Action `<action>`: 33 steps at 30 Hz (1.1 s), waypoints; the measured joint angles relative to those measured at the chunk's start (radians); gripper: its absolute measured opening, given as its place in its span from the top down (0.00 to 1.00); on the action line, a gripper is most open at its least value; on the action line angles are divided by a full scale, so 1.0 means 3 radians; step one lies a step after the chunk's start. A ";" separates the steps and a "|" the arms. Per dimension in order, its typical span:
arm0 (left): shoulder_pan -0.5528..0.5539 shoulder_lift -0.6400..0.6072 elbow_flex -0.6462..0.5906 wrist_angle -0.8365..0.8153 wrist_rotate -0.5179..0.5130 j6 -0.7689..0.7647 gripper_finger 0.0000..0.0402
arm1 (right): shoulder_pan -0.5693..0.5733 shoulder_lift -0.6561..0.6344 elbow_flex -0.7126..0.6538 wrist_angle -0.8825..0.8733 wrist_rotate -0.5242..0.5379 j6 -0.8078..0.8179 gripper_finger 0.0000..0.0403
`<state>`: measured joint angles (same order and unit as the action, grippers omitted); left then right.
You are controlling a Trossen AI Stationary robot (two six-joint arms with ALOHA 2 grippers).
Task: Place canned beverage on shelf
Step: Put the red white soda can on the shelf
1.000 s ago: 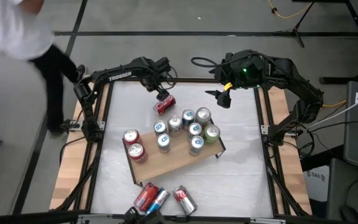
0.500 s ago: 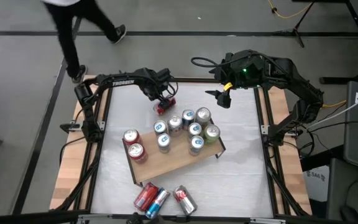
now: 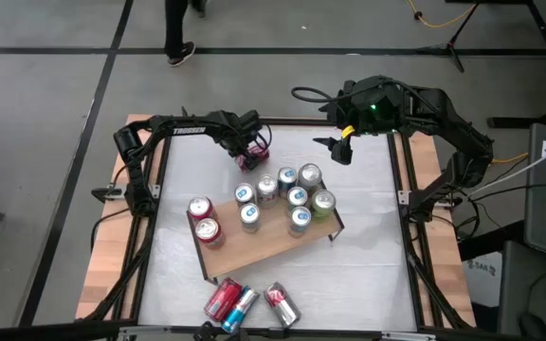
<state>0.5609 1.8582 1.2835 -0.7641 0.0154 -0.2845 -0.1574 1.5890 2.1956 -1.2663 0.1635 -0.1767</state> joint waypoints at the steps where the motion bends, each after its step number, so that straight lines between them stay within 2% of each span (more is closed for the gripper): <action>1: 0.0001 -0.0004 0.0000 0.0018 -0.0019 0.0012 0.02 | -0.0001 0.0000 0.0000 -0.0001 0.0000 0.0000 0.12; 5: 0.0006 -0.0045 0.0000 0.0073 -0.0055 0.0096 0.02 | 0.0000 0.0000 0.0000 -0.0001 0.0000 0.0000 0.12; 9: 0.0010 -0.0107 0.0001 0.0094 -0.0228 0.0134 0.02 | 0.0000 0.0000 0.0001 0.0000 0.0000 0.0000 0.12; 21: 0.0078 -0.0216 -0.0073 0.0211 -0.0280 0.0362 0.02 | 0.0000 0.0000 0.0001 -0.0001 0.0000 0.0000 0.12; 24: 0.0091 -0.0487 -0.0310 0.0549 -0.0307 0.0302 0.02 | 0.0000 0.0000 0.0001 -0.0001 0.0000 0.0001 0.12; 29: 0.0172 -0.1049 -0.0975 0.0957 -0.0288 0.0284 0.02 | 0.0000 0.0000 0.0001 0.0000 0.0001 0.0000 0.12; 33: 0.0196 -0.1456 -0.1596 0.1730 -0.0100 0.0279 0.02 | -0.0001 0.0000 0.0001 0.0003 0.0004 0.0000 0.12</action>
<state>0.6197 1.4213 0.8046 -0.2452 -0.0146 -0.2010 -0.1576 1.5890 2.1960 -1.2655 0.1646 -0.1768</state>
